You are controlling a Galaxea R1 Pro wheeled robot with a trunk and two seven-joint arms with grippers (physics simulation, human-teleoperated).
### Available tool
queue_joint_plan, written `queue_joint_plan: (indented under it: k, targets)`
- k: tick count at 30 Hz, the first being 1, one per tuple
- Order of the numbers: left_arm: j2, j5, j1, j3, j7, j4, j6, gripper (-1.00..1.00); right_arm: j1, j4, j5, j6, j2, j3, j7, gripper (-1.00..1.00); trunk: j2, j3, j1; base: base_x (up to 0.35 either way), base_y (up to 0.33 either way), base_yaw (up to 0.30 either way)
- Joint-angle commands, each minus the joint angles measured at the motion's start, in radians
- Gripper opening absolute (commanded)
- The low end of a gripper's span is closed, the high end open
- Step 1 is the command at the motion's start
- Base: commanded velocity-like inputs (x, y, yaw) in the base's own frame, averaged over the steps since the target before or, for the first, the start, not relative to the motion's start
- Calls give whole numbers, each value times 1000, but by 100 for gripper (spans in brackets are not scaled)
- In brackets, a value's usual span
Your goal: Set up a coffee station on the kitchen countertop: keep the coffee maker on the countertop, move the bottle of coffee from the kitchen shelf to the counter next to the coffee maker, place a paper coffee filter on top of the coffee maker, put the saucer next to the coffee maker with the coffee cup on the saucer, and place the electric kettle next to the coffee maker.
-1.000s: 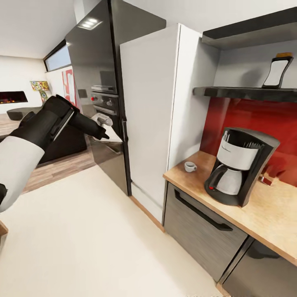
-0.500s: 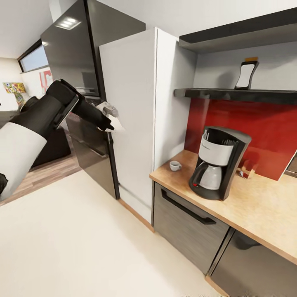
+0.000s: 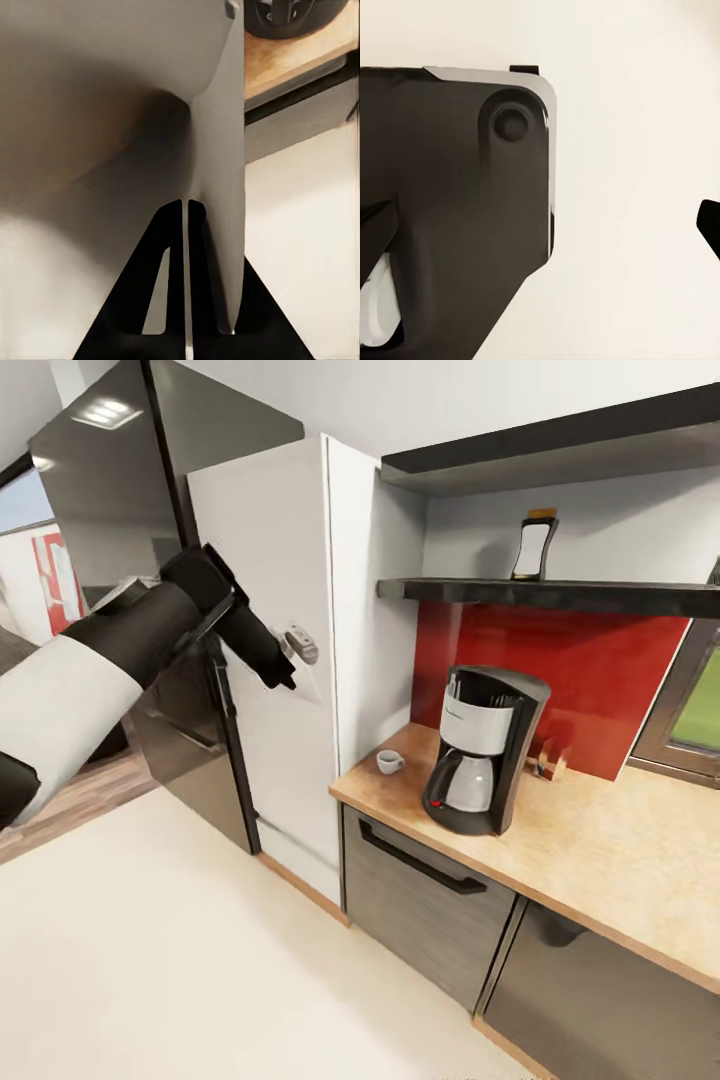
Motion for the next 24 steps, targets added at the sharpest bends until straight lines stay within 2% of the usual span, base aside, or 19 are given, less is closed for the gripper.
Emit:
queue_joint_plan:
  k: [1,3,4,7,9,14,24]
  targets:
    - [-4,-36,-17,-4,-42,7,5,-100,0,-2,0,6,0,0,0,100,-2,-2,1,0,0,-241]
    - [-9,-83,-52,-6,-104,38,5,-100,-1,-2,0,6,0,0,0,100,-2,0,1,0,0,-241]
    - [-10,-93,-61,-6,-120,49,5,-100,-1,-2,0,6,0,0,0,100,-2,0,1,0,0,-241]
    - [-23,-152,-109,-9,-205,131,0,-100,-1,-1,0,6,0,0,0,100,-2,2,1,0,0,-241]
    - [-31,-185,-122,-17,-225,162,-12,-100,-1,-1,0,6,0,0,0,100,-2,3,1,0,0,-241]
    - [-41,-275,-133,-40,-225,194,-36,-100,0,-1,0,6,0,0,0,100,-2,6,1,0,0,-241]
    - [-68,-398,-130,-49,-225,189,-42,-100,-1,-1,0,6,1,1,-2,100,-2,11,1,0,0,-241]
